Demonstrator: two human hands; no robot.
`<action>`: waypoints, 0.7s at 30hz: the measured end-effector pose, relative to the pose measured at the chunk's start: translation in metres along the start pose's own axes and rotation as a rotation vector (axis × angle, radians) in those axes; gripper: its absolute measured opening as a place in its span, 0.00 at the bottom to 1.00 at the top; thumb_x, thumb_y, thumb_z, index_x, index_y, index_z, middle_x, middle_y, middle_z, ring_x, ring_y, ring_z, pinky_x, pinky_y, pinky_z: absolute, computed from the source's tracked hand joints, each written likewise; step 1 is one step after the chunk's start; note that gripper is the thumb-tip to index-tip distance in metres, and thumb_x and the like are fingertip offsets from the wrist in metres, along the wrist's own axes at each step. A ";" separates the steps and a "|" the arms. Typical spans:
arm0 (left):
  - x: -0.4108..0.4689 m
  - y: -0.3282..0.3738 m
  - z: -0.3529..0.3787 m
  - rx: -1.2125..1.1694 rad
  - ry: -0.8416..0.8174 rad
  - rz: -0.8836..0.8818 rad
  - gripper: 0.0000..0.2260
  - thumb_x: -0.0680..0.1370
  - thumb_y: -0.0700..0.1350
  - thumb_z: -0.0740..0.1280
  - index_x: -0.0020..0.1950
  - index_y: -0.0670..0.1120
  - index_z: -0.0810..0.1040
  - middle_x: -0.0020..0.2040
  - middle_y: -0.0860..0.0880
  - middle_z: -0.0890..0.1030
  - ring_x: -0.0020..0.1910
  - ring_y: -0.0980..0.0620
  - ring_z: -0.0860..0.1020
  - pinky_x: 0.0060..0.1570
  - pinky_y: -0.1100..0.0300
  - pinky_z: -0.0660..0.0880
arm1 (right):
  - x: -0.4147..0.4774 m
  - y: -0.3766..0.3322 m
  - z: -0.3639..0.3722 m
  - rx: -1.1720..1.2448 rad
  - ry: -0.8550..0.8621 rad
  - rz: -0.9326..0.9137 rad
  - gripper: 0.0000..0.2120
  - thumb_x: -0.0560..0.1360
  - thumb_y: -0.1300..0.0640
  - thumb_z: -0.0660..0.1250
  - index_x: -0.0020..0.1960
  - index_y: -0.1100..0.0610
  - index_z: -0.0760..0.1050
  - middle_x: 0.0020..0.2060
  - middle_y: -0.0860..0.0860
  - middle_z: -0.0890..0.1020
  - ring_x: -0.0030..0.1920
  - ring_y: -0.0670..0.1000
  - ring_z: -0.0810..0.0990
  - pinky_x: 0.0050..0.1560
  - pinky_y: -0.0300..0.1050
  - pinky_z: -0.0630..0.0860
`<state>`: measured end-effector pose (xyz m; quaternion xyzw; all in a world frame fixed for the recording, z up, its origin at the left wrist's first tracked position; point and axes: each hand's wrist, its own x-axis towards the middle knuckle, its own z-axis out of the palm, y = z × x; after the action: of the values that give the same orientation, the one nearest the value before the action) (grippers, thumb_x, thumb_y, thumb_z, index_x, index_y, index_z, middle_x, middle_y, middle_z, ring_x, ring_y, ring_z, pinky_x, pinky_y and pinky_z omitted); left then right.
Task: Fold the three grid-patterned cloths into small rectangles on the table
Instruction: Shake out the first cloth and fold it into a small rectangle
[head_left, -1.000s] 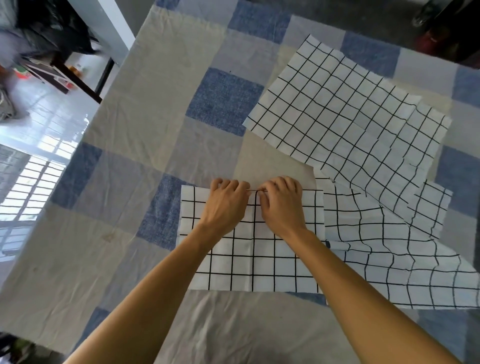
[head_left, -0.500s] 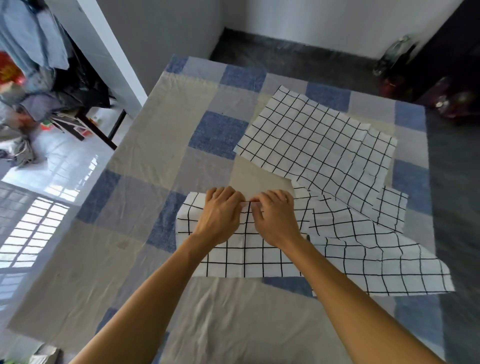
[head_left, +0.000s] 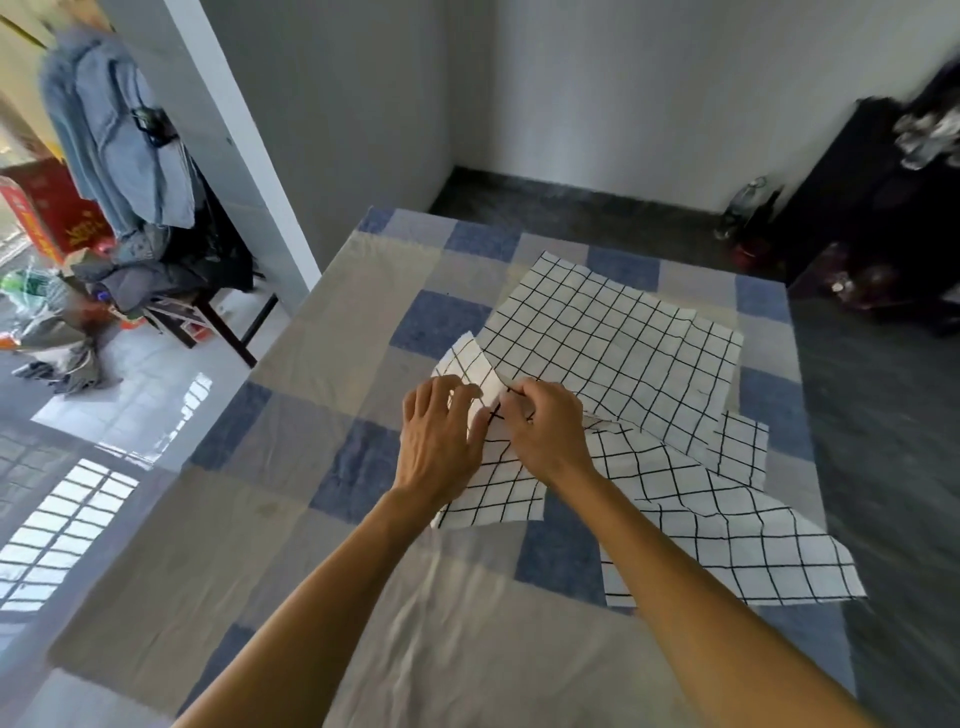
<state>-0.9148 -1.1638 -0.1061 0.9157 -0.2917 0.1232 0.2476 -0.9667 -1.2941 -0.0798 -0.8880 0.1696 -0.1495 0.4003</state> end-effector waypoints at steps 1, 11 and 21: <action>-0.003 0.004 -0.002 -0.002 0.001 0.002 0.12 0.79 0.53 0.60 0.57 0.47 0.74 0.56 0.47 0.75 0.56 0.48 0.70 0.59 0.50 0.67 | -0.001 -0.003 -0.004 0.028 0.016 -0.006 0.11 0.78 0.52 0.60 0.49 0.55 0.79 0.41 0.46 0.80 0.46 0.48 0.74 0.56 0.54 0.71; -0.016 0.028 -0.014 -0.060 0.093 -0.010 0.06 0.75 0.47 0.70 0.49 0.46 0.80 0.47 0.48 0.82 0.47 0.47 0.78 0.54 0.52 0.71 | -0.019 -0.005 -0.017 -0.126 0.014 -0.213 0.09 0.78 0.52 0.60 0.50 0.54 0.77 0.45 0.46 0.78 0.49 0.45 0.71 0.57 0.52 0.71; -0.016 0.033 -0.026 -0.133 0.057 -0.016 0.07 0.73 0.45 0.71 0.50 0.45 0.82 0.45 0.48 0.84 0.45 0.47 0.81 0.55 0.56 0.69 | -0.013 -0.006 -0.024 -0.365 0.000 -0.383 0.10 0.80 0.52 0.58 0.54 0.53 0.76 0.62 0.53 0.75 0.67 0.52 0.67 0.67 0.55 0.62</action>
<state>-0.9495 -1.1655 -0.0777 0.8957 -0.2845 0.1274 0.3172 -0.9872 -1.3009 -0.0617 -0.9615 0.0225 -0.1896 0.1976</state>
